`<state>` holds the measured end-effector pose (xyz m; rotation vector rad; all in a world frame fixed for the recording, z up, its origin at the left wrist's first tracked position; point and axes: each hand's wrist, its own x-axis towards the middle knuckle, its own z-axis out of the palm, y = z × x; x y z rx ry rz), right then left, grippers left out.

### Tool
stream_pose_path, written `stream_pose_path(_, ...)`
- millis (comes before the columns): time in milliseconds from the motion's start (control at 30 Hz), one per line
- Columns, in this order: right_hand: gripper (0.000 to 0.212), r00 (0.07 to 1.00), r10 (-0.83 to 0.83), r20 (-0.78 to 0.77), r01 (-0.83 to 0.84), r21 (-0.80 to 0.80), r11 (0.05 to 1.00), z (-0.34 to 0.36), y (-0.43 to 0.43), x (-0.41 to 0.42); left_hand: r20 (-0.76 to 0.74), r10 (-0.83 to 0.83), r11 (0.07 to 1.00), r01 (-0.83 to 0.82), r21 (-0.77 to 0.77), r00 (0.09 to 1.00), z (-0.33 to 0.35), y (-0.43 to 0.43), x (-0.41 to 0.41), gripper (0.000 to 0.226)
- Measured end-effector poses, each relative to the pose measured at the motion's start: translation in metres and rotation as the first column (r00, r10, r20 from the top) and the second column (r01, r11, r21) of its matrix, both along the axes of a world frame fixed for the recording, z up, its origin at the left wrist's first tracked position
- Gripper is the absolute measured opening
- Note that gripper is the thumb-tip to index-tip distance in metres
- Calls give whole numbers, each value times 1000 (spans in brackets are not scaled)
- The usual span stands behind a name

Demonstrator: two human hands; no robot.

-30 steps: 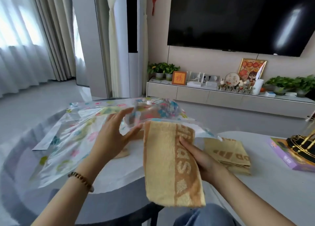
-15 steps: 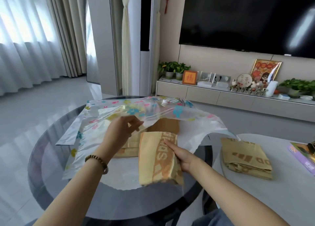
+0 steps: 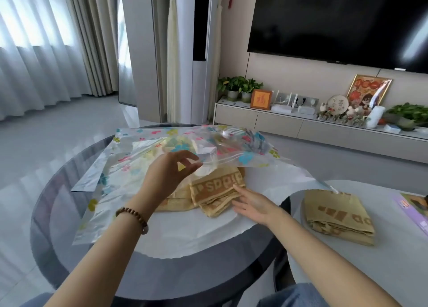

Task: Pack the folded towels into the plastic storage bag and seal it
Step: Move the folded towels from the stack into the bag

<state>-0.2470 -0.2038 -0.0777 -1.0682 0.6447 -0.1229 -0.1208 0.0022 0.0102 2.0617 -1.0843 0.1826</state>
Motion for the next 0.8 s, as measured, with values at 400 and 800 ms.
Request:
stream_pose_path(400, 41, 992, 23, -121, -40, -141, 989, 6, -107, -204, 134, -172, 980, 184, -79, 976, 6, -110, -85, 41)
stream_pose_path(800, 59, 790, -552, -268, 367, -515, 775, -32, -236, -256, -92, -474, 875, 480, 65, 876, -55, -260, -206, 47)
